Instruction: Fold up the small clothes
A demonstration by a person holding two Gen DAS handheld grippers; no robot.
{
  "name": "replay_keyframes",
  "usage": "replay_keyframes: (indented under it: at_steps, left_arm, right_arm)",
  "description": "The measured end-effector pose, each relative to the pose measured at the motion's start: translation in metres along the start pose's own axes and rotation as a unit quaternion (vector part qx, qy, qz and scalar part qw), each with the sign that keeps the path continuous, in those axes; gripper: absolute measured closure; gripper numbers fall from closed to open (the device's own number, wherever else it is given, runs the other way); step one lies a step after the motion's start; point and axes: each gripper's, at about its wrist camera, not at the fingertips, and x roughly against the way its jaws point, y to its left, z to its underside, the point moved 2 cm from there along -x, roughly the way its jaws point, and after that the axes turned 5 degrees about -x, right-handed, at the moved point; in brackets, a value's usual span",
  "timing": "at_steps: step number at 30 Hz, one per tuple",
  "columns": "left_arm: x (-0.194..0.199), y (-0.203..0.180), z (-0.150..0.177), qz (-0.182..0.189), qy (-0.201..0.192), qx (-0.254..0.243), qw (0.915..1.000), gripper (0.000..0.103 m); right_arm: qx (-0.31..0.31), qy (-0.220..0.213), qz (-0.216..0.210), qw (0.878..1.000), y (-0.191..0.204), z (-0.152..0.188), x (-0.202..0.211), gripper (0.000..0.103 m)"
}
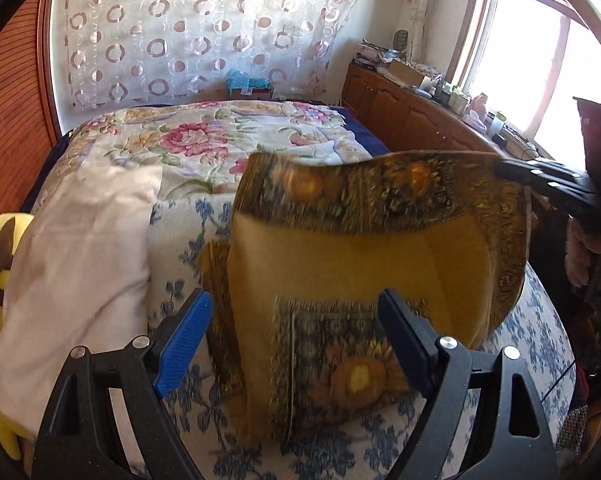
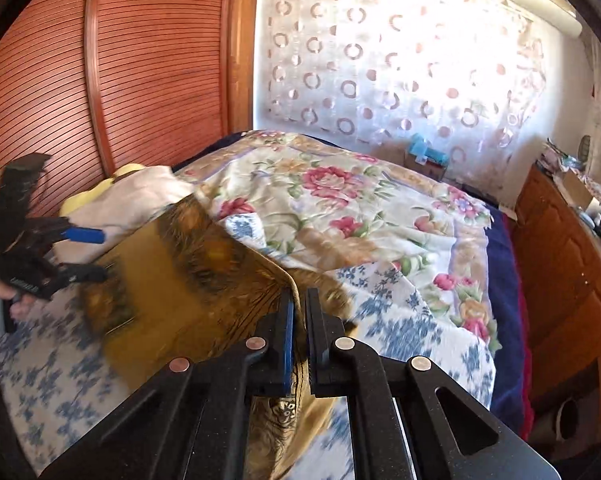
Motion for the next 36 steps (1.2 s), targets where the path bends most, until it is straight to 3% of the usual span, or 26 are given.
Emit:
replay_keyframes:
  at_steps: [5,11,16,18,19,21,23,29,36]
  left_arm:
    - [-0.008,0.006,-0.011,-0.005,-0.006,0.008,0.9999,0.018]
    - [-0.023,0.025,-0.014,-0.023,-0.001,0.033,0.9992,0.018]
    - [-0.036,0.035,-0.011,-0.030,0.014,0.045,0.9984,0.019]
    - [-0.041,0.038,-0.009,-0.031,0.020,0.049,0.9981,0.020]
    - [-0.042,0.038,-0.009,-0.033,0.022,0.049,0.9980,0.020]
    - [-0.045,0.038,-0.008,-0.034,0.023,0.047,0.9981,0.022]
    - [-0.046,0.039,-0.007,-0.033,0.024,0.047,0.9981,0.025]
    - [-0.056,0.042,-0.004,-0.039,0.035,0.048,0.9975,0.044]
    - [-0.060,0.045,-0.001,-0.039,0.045,0.053,0.9968,0.045]
  right_arm:
    - [-0.013,0.037,0.008,0.999,-0.013,0.001,-0.051,0.098]
    - [-0.032,0.064,0.009,0.997,-0.024,0.000,-0.079,0.098]
    - [-0.057,0.060,0.012,0.997,-0.040,-0.013,-0.065,0.097]
    - [-0.060,0.057,0.020,0.996,-0.039,-0.011,-0.055,0.076]
    - [-0.060,0.051,0.020,0.997,-0.038,-0.010,-0.050,0.071]
    - [-0.074,0.040,0.015,0.996,-0.036,-0.007,-0.037,0.048]
    - [-0.092,0.036,0.012,0.995,-0.035,-0.002,-0.031,0.039]
    - [-0.121,0.068,-0.007,0.990,-0.034,0.019,-0.039,0.033]
    - [-0.136,0.107,-0.012,0.985,-0.039,0.034,-0.072,0.028]
